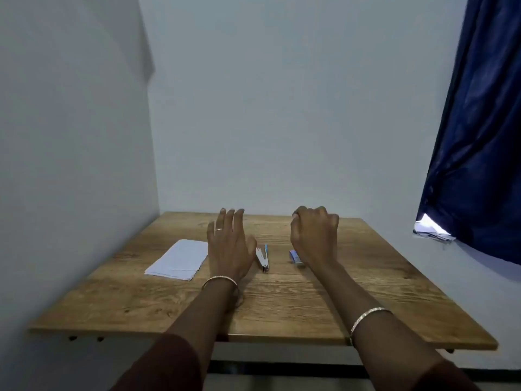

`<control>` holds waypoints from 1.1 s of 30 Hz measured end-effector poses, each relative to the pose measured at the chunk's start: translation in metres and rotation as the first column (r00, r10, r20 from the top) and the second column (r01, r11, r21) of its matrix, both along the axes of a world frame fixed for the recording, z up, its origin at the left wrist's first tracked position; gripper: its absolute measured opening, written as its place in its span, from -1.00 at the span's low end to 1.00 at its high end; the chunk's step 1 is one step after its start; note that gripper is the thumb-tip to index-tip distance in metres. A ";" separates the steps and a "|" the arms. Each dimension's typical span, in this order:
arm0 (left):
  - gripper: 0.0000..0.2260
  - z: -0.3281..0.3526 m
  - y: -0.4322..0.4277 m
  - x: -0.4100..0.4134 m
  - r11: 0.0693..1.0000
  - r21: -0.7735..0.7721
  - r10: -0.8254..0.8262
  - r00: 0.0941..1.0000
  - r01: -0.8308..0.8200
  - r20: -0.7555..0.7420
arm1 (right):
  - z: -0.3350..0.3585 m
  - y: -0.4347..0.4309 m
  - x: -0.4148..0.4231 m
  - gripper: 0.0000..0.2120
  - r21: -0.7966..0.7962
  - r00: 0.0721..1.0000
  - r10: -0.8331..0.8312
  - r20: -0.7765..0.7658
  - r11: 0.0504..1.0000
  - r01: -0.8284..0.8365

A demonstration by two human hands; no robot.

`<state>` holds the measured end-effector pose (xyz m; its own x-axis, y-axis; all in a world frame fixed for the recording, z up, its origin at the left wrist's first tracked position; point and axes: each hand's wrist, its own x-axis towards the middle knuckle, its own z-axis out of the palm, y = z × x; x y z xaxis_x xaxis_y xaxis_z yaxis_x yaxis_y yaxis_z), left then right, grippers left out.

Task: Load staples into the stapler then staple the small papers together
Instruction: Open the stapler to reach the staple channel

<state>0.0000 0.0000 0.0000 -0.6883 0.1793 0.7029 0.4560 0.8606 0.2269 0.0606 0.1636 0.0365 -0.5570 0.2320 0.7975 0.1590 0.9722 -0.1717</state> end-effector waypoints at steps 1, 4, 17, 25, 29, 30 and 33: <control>-0.48 -0.003 0.001 -0.005 1.000 0.024 0.008 0.998 -0.009 0.069 | -0.004 0.001 -0.006 -0.79 -0.055 0.999 0.037 0.016 0.998 -0.036; -0.58 -0.016 0.007 -0.025 0.995 0.090 0.016 0.980 -0.034 0.200 | -0.015 0.001 -0.025 -0.76 -0.209 0.987 0.096 0.131 0.976 -0.067; -0.88 -0.022 0.017 -0.093 0.982 0.185 -0.118 0.862 0.028 0.493 | -0.031 0.005 -0.091 -0.87 -0.525 0.780 0.419 0.464 0.840 -0.138; -0.86 -0.016 0.019 -0.097 0.961 0.266 -0.197 0.871 0.080 0.450 | -0.035 -0.003 -0.097 -0.90 -0.492 0.850 0.366 0.379 0.857 -0.150; -0.73 -0.010 0.024 -0.092 0.899 0.419 -0.334 0.820 0.128 0.466 | -0.031 0.003 -0.093 -0.90 -0.547 0.925 0.322 0.200 0.820 -0.167; -0.71 -0.009 0.027 -0.091 0.839 0.529 -0.424 0.758 0.124 0.495 | -0.030 0.005 -0.092 -0.90 -0.564 0.940 0.307 0.149 0.807 -0.175; -0.66 -0.003 0.035 -0.084 0.583 0.811 -0.729 0.468 0.042 0.500 | -0.028 0.012 -0.089 -0.91 -0.589 0.964 0.264 0.023 0.783 -0.201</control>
